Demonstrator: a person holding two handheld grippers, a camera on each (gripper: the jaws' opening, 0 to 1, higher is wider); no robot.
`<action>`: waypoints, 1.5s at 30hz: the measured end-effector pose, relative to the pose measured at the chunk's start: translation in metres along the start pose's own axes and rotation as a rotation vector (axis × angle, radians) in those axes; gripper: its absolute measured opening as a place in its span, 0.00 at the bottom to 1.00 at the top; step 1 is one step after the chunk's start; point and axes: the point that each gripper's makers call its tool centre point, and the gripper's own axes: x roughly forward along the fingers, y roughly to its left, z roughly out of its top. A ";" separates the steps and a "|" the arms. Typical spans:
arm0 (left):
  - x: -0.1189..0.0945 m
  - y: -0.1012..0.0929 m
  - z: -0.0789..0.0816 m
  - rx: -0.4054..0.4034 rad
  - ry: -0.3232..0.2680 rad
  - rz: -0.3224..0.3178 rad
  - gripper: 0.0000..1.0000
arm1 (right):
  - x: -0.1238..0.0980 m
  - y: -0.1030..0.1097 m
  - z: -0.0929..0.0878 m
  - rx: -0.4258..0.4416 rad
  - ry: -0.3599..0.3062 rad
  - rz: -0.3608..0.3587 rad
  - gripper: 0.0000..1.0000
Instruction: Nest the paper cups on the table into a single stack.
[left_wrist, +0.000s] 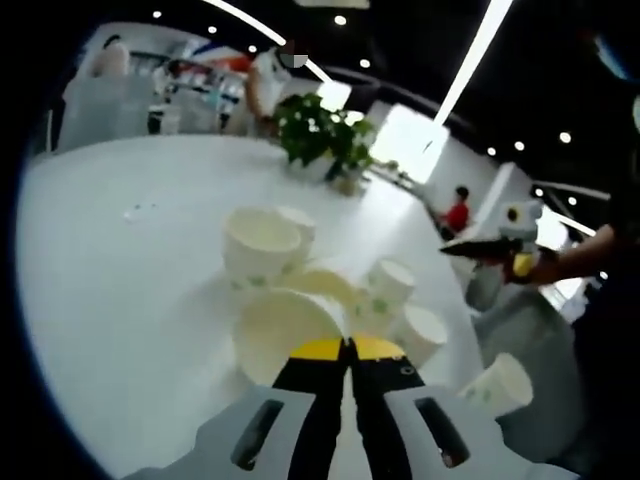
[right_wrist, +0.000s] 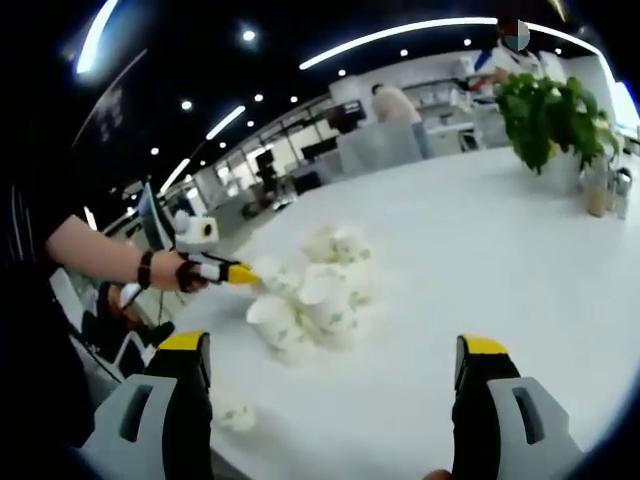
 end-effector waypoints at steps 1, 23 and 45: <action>-0.003 0.000 0.000 0.005 0.003 0.009 0.00 | 0.001 0.000 0.000 -0.005 0.002 0.003 1.00; -0.041 -0.061 0.030 0.038 -0.041 0.089 0.00 | 0.018 0.007 0.007 -0.152 0.040 0.052 1.00; -0.074 -0.103 0.050 0.102 -0.039 0.085 0.00 | 0.026 0.015 0.015 -0.194 0.047 0.082 1.00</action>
